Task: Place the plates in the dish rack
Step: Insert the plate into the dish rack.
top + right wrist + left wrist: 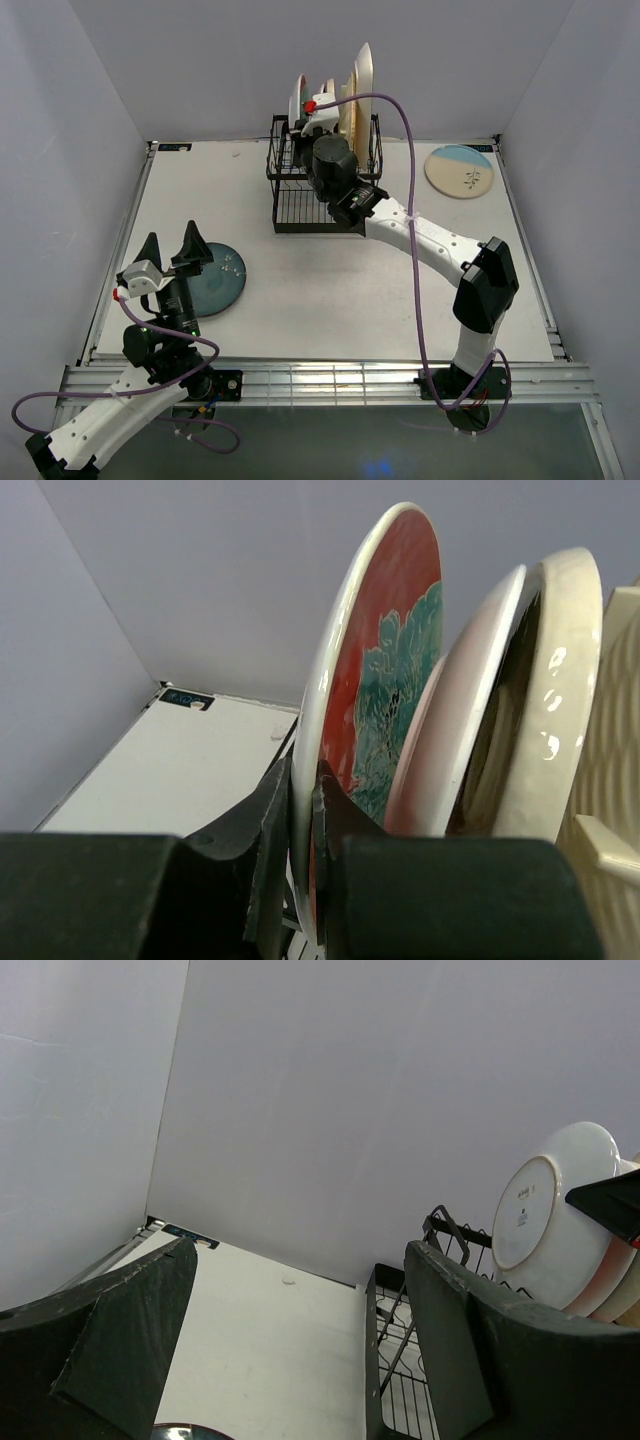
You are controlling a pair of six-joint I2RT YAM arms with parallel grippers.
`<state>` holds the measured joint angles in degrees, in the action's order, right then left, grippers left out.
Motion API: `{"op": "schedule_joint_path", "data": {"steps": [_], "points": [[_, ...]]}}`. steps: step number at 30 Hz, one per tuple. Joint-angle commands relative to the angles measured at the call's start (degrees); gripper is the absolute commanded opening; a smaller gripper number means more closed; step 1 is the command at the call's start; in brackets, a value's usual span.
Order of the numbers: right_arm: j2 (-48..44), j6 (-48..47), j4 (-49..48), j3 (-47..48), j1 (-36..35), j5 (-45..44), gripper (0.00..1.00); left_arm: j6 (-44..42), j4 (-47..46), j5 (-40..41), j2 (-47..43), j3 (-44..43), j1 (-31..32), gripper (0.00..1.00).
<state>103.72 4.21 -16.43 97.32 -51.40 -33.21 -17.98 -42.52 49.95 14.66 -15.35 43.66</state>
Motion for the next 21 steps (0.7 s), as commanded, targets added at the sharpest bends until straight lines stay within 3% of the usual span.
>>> {"op": "schedule_joint_path", "data": {"steps": [1,14,21], "points": [[-7.3,1.76,-17.67,-0.28,1.56,-1.33,0.08,-0.48,-0.81,-0.47,0.37,0.59,-0.24,0.95],[-12.23,8.01,-19.69,-9.25,5.78,-0.89,0.08,-0.39,-0.81,-0.65,0.72,0.59,-0.24,0.95],[-13.81,8.19,-22.33,-12.85,5.78,-1.5,0.2,-0.48,-0.81,-0.65,0.81,0.59,-0.24,0.95]]}}
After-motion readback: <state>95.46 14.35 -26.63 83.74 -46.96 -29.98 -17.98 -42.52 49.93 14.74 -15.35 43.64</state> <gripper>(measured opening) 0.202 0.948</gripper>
